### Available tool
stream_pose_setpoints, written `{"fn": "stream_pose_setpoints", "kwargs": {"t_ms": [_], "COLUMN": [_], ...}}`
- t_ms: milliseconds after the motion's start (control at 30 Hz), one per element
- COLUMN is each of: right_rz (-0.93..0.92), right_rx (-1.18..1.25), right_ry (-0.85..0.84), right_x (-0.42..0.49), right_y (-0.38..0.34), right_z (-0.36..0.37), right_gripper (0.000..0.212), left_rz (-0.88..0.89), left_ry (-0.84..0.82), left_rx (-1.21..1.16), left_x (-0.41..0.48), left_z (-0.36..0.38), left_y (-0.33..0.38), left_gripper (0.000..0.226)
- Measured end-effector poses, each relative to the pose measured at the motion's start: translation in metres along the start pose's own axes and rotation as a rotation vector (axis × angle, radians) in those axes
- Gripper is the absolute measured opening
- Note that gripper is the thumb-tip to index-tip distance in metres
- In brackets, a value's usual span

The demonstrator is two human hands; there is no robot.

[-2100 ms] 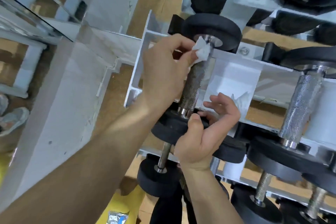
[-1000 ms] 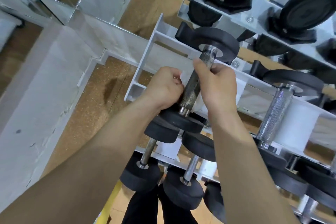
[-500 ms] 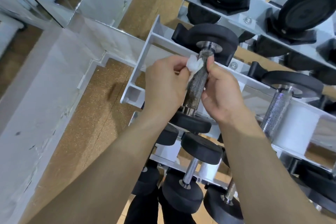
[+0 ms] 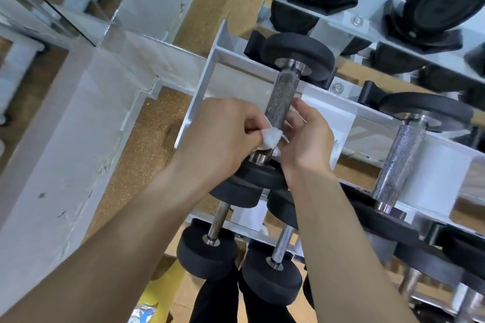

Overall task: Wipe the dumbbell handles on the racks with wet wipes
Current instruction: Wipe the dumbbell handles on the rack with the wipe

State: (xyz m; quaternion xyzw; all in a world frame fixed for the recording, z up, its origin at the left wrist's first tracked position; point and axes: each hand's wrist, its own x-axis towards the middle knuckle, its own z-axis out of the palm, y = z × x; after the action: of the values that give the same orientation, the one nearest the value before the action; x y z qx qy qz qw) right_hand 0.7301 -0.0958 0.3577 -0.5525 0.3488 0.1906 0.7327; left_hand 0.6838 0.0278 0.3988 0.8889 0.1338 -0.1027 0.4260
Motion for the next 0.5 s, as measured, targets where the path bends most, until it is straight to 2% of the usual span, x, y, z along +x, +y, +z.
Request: {"fn": "stream_pose_setpoints", "kwargs": {"t_ms": [200, 267, 333, 400, 500], "right_rz": [-0.029, -0.035, -0.039, -0.039, -0.047], "right_rx": [0.084, 0.091, 0.111, 0.131, 0.121], "right_ry": [0.011, 0.019, 0.037, 0.04, 0.047], "right_x": [-0.003, -0.003, -0.003, -0.003, -0.004], "right_y": [0.001, 0.001, 0.0, 0.0, 0.002], "right_z": [0.001, 0.001, 0.0, -0.001, -0.002], "right_gripper": [0.029, 0.026, 0.025, 0.025, 0.026], "left_rz": [0.056, 0.065, 0.065, 0.055, 0.009], "left_ry": [0.291, 0.316, 0.266, 0.149, -0.017], "left_rx": [-0.089, -0.128, -0.11, -0.089, 0.054], "left_x": [0.043, 0.049, 0.04, 0.019, -0.006], "left_z": [0.013, 0.014, 0.011, 0.008, 0.001], "left_y": [0.023, 0.023, 0.02, 0.011, -0.008], "left_gripper": [0.011, 0.012, 0.025, 0.036, 0.024]}}
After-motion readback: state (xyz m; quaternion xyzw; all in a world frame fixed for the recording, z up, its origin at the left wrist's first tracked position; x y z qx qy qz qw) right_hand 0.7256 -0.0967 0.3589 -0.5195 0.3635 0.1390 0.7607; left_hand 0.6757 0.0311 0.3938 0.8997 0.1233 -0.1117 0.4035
